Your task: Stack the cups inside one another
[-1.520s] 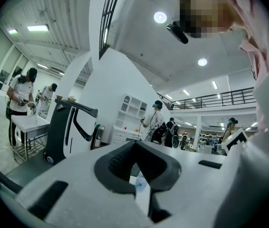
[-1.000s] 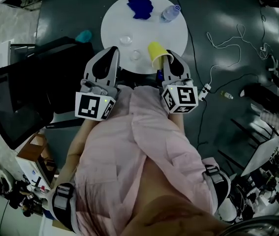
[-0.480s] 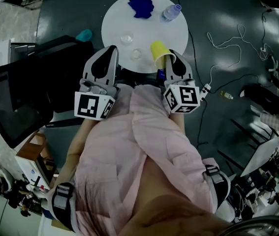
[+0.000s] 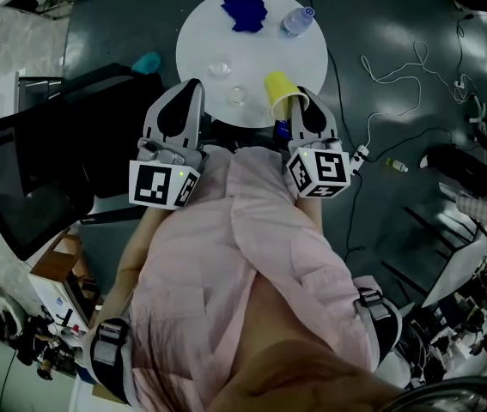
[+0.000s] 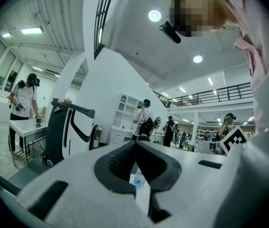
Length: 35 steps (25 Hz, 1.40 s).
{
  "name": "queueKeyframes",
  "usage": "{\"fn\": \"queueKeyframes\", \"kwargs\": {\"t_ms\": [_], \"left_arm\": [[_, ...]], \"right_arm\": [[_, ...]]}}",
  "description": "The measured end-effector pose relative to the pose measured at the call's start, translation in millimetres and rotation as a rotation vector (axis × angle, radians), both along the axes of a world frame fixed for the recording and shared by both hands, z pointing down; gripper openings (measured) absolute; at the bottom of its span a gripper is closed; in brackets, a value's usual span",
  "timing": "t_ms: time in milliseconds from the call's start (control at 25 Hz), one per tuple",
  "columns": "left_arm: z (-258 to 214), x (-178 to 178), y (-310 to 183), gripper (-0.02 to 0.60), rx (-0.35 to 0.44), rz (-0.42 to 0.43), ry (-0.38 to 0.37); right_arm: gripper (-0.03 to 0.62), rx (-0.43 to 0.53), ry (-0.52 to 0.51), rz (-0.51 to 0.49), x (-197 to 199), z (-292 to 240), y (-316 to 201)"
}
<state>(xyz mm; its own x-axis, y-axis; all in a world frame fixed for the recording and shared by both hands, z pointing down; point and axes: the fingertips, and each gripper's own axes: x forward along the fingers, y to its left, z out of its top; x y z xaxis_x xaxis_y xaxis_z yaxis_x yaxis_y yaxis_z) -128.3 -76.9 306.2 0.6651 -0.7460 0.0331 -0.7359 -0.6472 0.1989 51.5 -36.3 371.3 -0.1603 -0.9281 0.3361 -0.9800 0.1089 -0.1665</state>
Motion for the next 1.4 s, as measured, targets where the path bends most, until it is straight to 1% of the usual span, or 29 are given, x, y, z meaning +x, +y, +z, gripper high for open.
{"fn": "queueKeyframes", "kwargs": {"t_ms": [720, 1400], "left_arm": [[0.5, -2.5, 2.5, 0.015, -0.001, -0.011, 0.007], [3.7, 9.1, 8.8, 0.015, -0.007, 0.006, 0.016]], "right_arm": [[0.037, 0.009, -0.004, 0.016, 4.7, -0.9, 5.2], [0.038, 0.018, 0.013, -0.005, 7.7, -2.0, 10.3]]}}
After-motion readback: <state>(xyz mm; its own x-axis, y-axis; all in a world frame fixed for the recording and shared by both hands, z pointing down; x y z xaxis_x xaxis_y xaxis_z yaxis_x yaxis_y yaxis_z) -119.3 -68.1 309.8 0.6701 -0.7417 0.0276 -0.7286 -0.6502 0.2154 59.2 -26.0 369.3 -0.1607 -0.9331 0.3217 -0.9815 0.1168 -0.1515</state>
